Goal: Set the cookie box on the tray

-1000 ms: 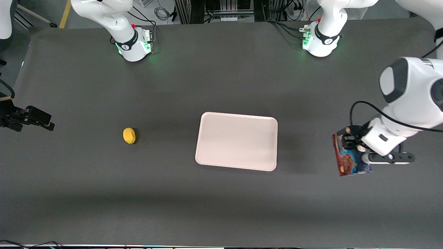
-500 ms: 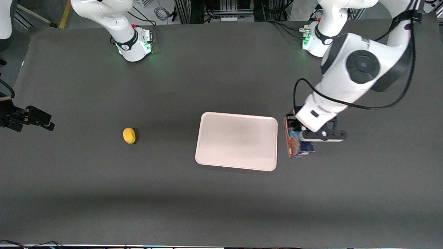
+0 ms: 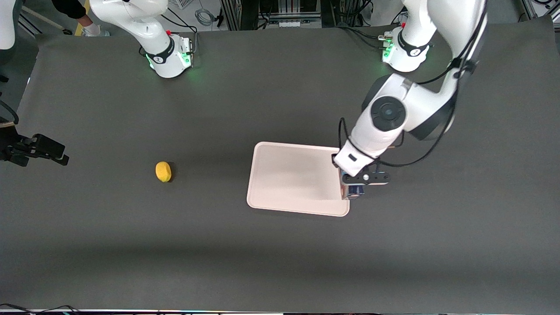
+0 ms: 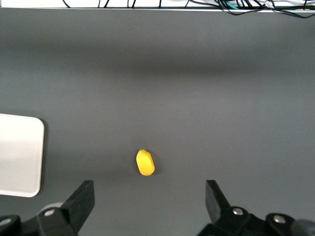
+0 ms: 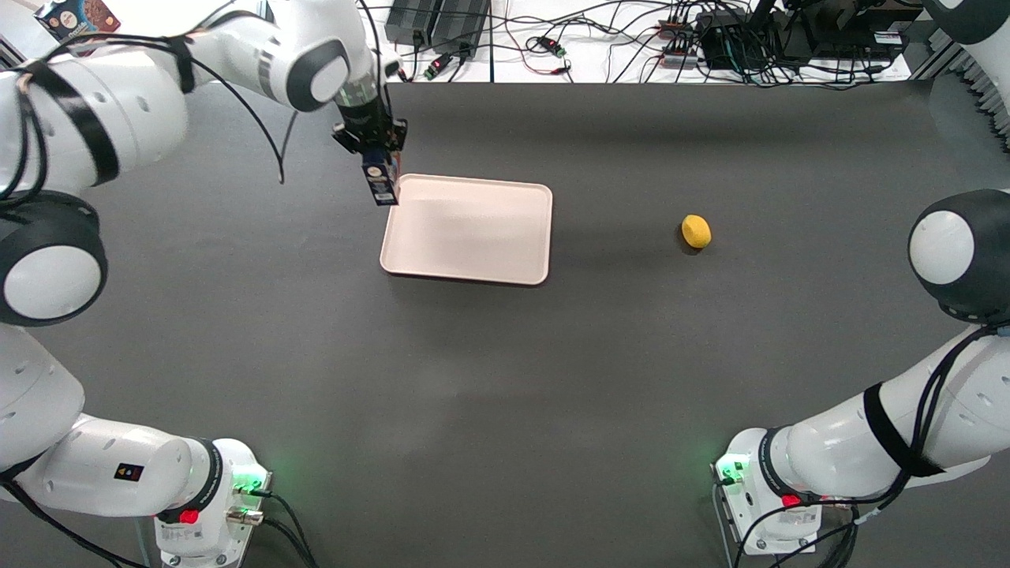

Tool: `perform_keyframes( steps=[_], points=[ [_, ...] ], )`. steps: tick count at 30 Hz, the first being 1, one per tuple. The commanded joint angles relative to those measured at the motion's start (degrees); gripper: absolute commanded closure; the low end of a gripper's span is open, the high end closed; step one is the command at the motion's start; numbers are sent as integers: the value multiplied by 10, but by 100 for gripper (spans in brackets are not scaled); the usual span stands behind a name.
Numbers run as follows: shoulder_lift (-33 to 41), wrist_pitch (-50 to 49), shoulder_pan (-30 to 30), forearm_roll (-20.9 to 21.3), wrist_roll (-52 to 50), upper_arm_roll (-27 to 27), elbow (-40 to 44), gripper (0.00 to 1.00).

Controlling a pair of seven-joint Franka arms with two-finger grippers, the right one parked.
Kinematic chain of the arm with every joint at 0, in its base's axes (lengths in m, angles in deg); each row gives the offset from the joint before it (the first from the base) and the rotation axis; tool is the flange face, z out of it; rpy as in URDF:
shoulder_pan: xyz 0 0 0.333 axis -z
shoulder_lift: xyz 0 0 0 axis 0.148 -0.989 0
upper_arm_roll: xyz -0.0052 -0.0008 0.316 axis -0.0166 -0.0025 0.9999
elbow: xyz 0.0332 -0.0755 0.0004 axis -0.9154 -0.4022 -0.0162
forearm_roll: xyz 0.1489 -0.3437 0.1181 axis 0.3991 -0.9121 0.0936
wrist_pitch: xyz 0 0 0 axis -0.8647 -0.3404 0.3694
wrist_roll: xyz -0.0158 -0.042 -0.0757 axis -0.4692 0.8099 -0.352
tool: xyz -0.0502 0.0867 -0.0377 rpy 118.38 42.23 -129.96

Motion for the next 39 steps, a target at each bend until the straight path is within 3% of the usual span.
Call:
perform_keyframes(
  steps=[1, 13, 21, 39],
  points=[
    [-34, 41, 18, 51, -43, -4, 0, 85],
    [-74, 109, 33, 95, -93, -3, -24, 85],
    [-93, 128, 34, 99, -108, 0, -24, 85],
    [-105, 140, 35, 100, -128, 2, -25, 70]
  ],
)
